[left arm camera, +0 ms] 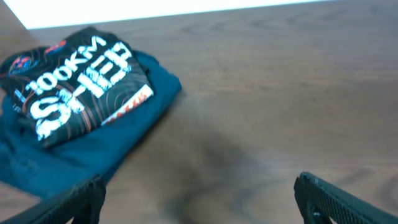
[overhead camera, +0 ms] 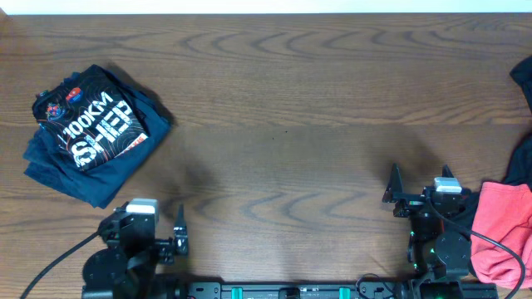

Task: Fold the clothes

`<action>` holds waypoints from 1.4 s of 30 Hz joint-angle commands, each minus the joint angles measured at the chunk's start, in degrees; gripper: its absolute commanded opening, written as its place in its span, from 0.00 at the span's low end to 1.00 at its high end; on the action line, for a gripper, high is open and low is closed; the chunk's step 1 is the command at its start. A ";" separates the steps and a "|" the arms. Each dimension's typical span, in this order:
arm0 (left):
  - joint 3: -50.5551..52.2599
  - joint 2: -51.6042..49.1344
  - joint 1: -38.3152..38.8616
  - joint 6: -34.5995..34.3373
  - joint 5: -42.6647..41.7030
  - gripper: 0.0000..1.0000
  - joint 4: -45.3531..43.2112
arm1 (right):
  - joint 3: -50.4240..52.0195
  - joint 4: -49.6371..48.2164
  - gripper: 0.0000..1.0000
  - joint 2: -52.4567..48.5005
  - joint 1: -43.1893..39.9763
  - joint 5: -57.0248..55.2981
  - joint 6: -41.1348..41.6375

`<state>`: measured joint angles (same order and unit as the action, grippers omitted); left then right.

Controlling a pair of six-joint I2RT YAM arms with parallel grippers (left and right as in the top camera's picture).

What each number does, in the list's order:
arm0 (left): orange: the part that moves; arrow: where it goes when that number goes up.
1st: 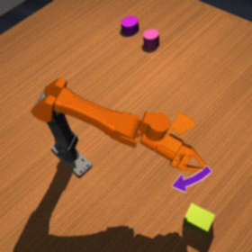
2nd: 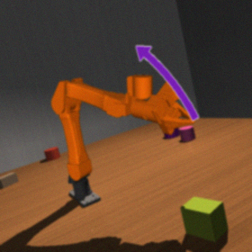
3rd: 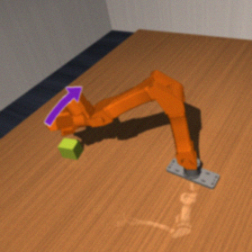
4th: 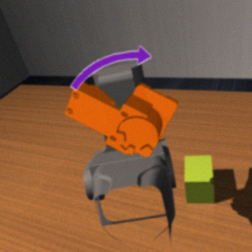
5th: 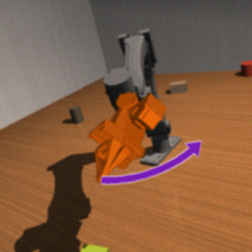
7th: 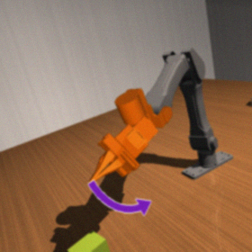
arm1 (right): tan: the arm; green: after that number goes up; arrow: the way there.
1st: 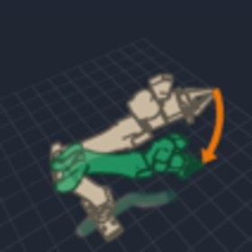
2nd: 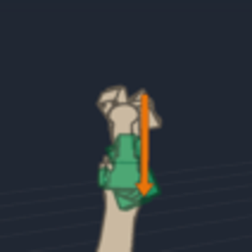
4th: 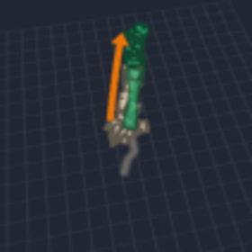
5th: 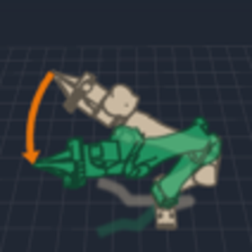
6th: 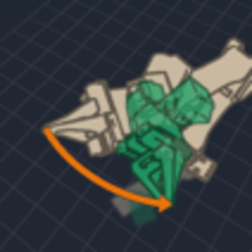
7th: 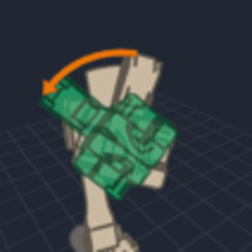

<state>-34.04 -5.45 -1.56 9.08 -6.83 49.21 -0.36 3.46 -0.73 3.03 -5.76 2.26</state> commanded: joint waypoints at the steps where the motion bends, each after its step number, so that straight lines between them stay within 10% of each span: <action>1: 6.58 4.11 -0.11 0.76 1.09 0.98 -5.33 | 0.04 0.22 0.99 0.35 0.37 0.42 -1.05; 18: 33.18 5.33 0.79 -0.81 0.87 0.98 -47.82 | 0.04 0.22 0.99 0.35 0.37 0.42 -1.07; 42: 33.81 5.22 1.01 -0.98 0.92 0.98 -45.66 | 0.04 0.22 0.99 0.35 0.37 0.42 -1.07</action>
<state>-1.21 -0.60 -0.89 8.82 -5.58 1.56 -0.36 3.44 -0.71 3.03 -5.61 2.26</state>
